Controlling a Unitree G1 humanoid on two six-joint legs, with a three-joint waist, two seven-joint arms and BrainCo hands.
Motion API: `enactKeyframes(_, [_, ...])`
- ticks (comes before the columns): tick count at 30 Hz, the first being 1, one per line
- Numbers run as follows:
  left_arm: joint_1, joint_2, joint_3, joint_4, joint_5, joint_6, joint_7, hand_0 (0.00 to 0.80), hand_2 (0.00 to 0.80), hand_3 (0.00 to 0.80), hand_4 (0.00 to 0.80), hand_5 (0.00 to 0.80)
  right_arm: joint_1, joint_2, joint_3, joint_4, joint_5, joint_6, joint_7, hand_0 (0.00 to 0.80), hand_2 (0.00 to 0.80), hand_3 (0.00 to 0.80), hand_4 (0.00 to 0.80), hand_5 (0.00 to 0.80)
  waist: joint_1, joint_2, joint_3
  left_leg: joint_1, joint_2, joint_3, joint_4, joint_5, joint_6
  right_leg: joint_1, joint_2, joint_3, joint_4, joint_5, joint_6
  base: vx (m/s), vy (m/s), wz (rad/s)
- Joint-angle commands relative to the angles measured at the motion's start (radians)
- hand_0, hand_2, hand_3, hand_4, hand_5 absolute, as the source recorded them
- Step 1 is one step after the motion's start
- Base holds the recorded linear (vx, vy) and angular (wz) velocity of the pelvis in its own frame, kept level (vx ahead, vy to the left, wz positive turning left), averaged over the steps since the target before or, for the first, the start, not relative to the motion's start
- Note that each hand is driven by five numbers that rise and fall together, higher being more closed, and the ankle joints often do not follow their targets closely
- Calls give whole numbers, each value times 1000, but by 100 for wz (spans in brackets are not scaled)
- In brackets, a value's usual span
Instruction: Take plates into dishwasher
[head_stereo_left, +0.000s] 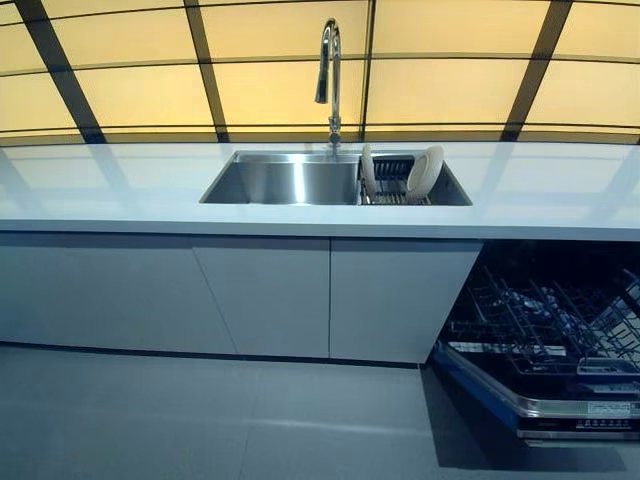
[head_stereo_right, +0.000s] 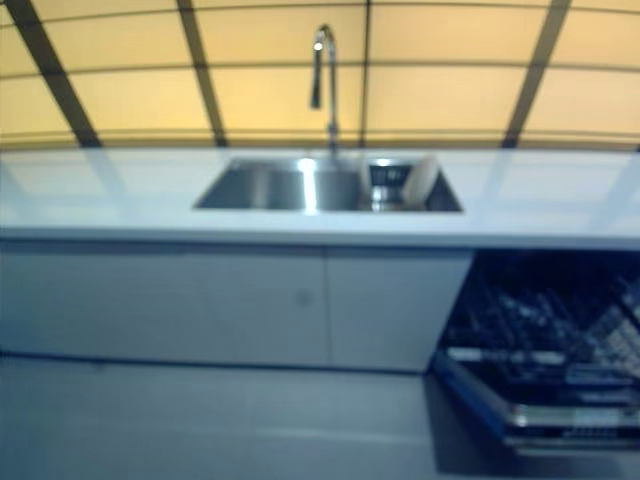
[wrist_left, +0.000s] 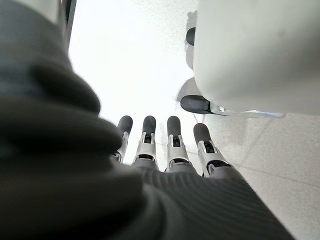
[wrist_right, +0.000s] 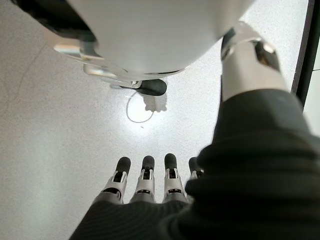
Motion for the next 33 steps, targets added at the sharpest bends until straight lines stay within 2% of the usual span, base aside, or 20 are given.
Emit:
enactKeyframes(1, [-51,-45,-20,57,2,-21,20,0,0,0,0,0,-72,48,24,48,25,7,-1,0,0,0,0,0,23,-31,23,25,-121,71,4,-74,144,25,23,52,2,-25,24,81,-73,7])
enactKeyframes(6, [-53,-36,-12,57,-12,-17,43,0,0,0,0,0,-70,49,32,41,36,4,-2,0,0,0,0,0,22,-36,32,41,-116,71,4,-65,149,16,32,60,53,-59,6,51,-101,1])
enactKeyframes(8, [-66,-31,1,52,-26,-20,60,0,0,0,0,0,-82,36,33,38,41,17,1,0,0,0,0,0,22,-55,59,-17,-105,91,181,-122,143,0,29,67,113,-93,-22,29,-180,1])
enactKeyframes(9, [-72,-30,9,47,-34,-37,70,0,0,0,0,0,-83,26,34,34,46,26,2,0,0,0,0,0,22,-66,79,-87,-97,110,344,-131,131,-1,28,69,128,-101,-40,1,-177,13])
enactKeyframes(10, [-75,-32,15,43,-47,-55,78,0,0,0,0,0,-80,19,38,29,47,29,5,0,0,0,0,0,24,-68,97,-171,-90,110,513,-114,121,-4,33,66,140,-104,-55,-19,-146,23])
enactKeyframes(11, [-75,-33,17,42,-51,-62,78,0,0,0,0,0,-79,16,38,27,45,29,7,0,0,0,0,0,24,-66,103,-207,-86,109,570,-101,116,-7,38,64,146,-104,-60,-66,-136,61])
enactKeyframes(12, [-74,-41,33,36,-86,-82,85,0,0,0,0,0,-75,3,39,22,22,39,20,0,0,0,0,0,27,-53,136,-343,-76,97,715,-5,86,-17,57,65,168,-99,-80,-45,-61,68])
enactKeyframes(14, [-66,-48,54,38,-119,-89,92,0,0,0,0,0,-73,0,37,38,19,31,10,0,0,0,0,0,29,-39,157,-366,-99,97,551,80,50,-9,57,69,163,-82,-65,75,17,36])
enactKeyframes(15, [-52,-50,61,41,-135,-87,93,0,0,0,0,0,-74,1,29,49,14,22,9,0,0,0,0,0,29,-34,167,-328,-100,95,355,144,33,5,57,72,160,-79,-55,190,60,-12])
enactKeyframes(16, [-45,-50,62,44,-142,-87,94,0,0,0,0,0,-76,2,26,55,9,18,12,0,0,0,0,0,28,-28,169,-305,-102,72,207,175,32,10,60,72,161,-80,-51,291,112,-23])
enactKeyframes(17, [-29,-53,62,51,-152,-92,93,0,0,0,0,0,-81,6,23,65,4,10,15,0,0,0,0,0,32,-14,168,-288,-113,-20,4,193,39,15,76,88,164,-81,-45,291,160,-13])
enactKeyframes(18, [-21,-60,68,52,-170,-84,101,0,0,0,0,0,-85,4,21,69,26,9,20,0,0,0,0,0,35,-6,163,-321,-136,-81,4,157,43,10,89,116,171,-80,-42,332,192,-3])
enactKeyframes(19, [-23,-65,72,54,-187,-77,112,0,0,0,0,0,-91,2,14,73,45,5,18,0,0,0,0,0,40,-4,162,-309,-139,-77,4,159,49,14,92,138,177,-95,-43,285,186,2])
enactKeyframes(21, [-29,-73,88,70,-212,-64,124,0,0,0,0,0,-109,-4,-3,86,21,-4,1,0,0,0,0,0,41,4,160,-287,-136,-43,4,141,64,10,83,143,243,-152,-42,332,190,-37])
enactKeyframes(23, [-22,-58,101,82,-204,-65,105,0,0,0,0,0,-102,0,-8,86,-11,-8,6,0,0,0,0,0,42,-9,158,-281,-152,-49,70,110,77,36,61,145,281,-190,-28,377,127,-71])
enactKeyframes(24, [-13,-48,104,81,-188,-67,97,0,0,0,0,0,-91,3,-12,82,-52,-15,14,0,0,0,0,0,45,-21,154,-269,-152,-30,91,90,82,63,46,133,274,-197,-21,381,47,-48])
enactKeyframes(28, [-12,-12,83,74,-108,-60,75,0,0,0,0,0,-55,14,5,56,-82,-37,3,0,0,0,0,0,49,-48,135,-276,-140,6,129,56,91,103,26,102,234,-197,-19,261,-41,-24])
enactKeyframes(33, [-67,-21,32,66,-121,-51,66,0,0,0,0,0,-71,24,44,69,-30,-28,-21,0,0,0,0,0,54,-46,116,-332,-133,5,88,92,86,96,35,116,131,-168,-19,60,-66,-2])
